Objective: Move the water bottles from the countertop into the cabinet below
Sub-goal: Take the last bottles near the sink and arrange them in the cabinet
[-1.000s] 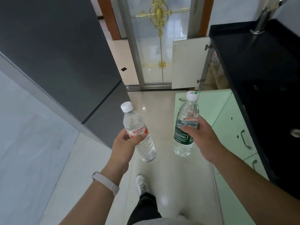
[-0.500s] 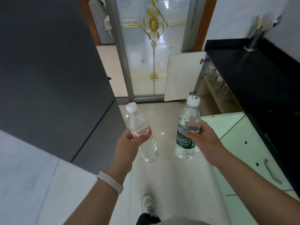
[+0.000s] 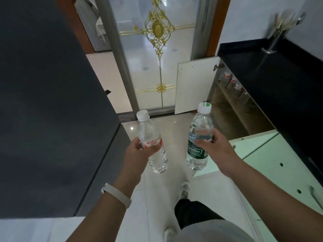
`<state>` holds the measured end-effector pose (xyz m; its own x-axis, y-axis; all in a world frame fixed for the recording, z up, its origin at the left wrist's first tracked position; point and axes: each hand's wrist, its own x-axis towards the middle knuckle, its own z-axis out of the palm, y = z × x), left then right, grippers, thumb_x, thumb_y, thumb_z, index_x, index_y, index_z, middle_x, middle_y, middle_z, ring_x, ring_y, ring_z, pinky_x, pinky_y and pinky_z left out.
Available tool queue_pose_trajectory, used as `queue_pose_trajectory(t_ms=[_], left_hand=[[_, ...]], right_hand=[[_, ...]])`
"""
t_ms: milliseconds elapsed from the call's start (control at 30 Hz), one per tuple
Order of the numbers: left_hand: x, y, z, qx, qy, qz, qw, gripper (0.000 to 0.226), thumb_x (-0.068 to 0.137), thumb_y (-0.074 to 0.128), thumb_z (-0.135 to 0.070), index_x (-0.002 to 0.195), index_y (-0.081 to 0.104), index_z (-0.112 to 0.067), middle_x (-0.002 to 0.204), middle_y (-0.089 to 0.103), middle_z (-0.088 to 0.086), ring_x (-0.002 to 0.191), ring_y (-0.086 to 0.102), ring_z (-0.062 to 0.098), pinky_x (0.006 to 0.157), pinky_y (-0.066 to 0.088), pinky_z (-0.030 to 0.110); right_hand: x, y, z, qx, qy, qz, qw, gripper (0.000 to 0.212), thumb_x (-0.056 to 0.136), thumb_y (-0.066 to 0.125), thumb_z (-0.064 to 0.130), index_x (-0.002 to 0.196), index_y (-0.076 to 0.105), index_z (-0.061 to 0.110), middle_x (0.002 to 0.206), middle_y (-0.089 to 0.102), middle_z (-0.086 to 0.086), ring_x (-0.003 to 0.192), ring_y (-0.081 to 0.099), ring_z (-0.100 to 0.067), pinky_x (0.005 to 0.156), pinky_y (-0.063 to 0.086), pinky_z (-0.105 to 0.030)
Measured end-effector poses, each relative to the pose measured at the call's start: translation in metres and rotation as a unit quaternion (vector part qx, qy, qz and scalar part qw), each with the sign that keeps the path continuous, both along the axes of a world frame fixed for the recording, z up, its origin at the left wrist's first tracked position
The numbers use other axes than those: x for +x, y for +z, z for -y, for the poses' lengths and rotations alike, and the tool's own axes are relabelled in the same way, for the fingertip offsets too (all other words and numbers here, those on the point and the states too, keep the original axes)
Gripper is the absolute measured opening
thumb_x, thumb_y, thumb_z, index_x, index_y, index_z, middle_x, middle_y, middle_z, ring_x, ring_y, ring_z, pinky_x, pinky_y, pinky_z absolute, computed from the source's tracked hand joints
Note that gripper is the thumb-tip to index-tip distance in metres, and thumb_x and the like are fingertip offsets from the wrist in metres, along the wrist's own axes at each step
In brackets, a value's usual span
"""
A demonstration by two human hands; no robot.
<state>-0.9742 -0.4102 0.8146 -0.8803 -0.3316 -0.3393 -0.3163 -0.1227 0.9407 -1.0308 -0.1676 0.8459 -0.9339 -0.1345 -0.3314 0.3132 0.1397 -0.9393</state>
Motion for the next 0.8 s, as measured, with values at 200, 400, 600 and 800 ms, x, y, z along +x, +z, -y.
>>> queue_pose_trajectory(t_ms=[200, 400, 600, 800], left_hand=[[-0.085, -0.01, 0.011, -0.027, -0.012, 0.018, 0.999, 0.043, 0.073, 0.087, -0.008, 0.113, 0.072, -0.017, 0.104, 0.077, 0.004, 0.101, 0.073, 0.027, 0.082, 0.055, 0.035], [-0.195, 0.003, 0.015, -0.06, -0.032, 0.022, 0.997, 0.041, 0.077, 0.085, -0.009, 0.115, 0.07, -0.017, 0.103, 0.077, 0.002, 0.095, 0.074, 0.02, 0.077, 0.059, 0.028], [-0.298, 0.018, 0.008, -0.094, -0.067, 0.019, 0.993, 0.043, 0.078, 0.084, -0.013, 0.117, 0.07, -0.02, 0.106, 0.076, 0.0, 0.096, 0.072, 0.016, 0.083, 0.054, 0.031], [-0.377, 0.021, -0.029, -0.072, -0.143, 0.031, 0.987, 0.045, 0.079, 0.084, -0.012, 0.118, 0.067, -0.024, 0.105, 0.076, -0.003, 0.096, 0.073, 0.015, 0.08, 0.055, 0.028]], right_hand=[[-0.084, -0.018, 0.019, -0.03, 0.008, 0.009, 0.999, 0.034, 0.083, 0.075, 0.011, 0.107, 0.062, 0.031, 0.104, 0.07, 0.004, 0.097, 0.066, -0.013, 0.072, 0.049, -0.027], [-0.189, -0.033, 0.021, -0.07, -0.017, 0.04, 0.997, 0.033, 0.085, 0.072, 0.012, 0.109, 0.063, 0.033, 0.101, 0.072, 0.004, 0.096, 0.068, -0.015, 0.075, 0.052, -0.029], [-0.273, -0.033, 0.008, -0.084, -0.046, 0.042, 0.995, 0.036, 0.085, 0.071, 0.01, 0.11, 0.06, 0.034, 0.103, 0.07, 0.005, 0.095, 0.067, -0.012, 0.07, 0.05, -0.025], [-0.319, -0.021, -0.025, -0.07, -0.108, 0.023, 0.991, 0.038, 0.085, 0.072, 0.011, 0.117, 0.06, 0.027, 0.106, 0.068, 0.006, 0.092, 0.065, -0.007, 0.066, 0.049, -0.02]])
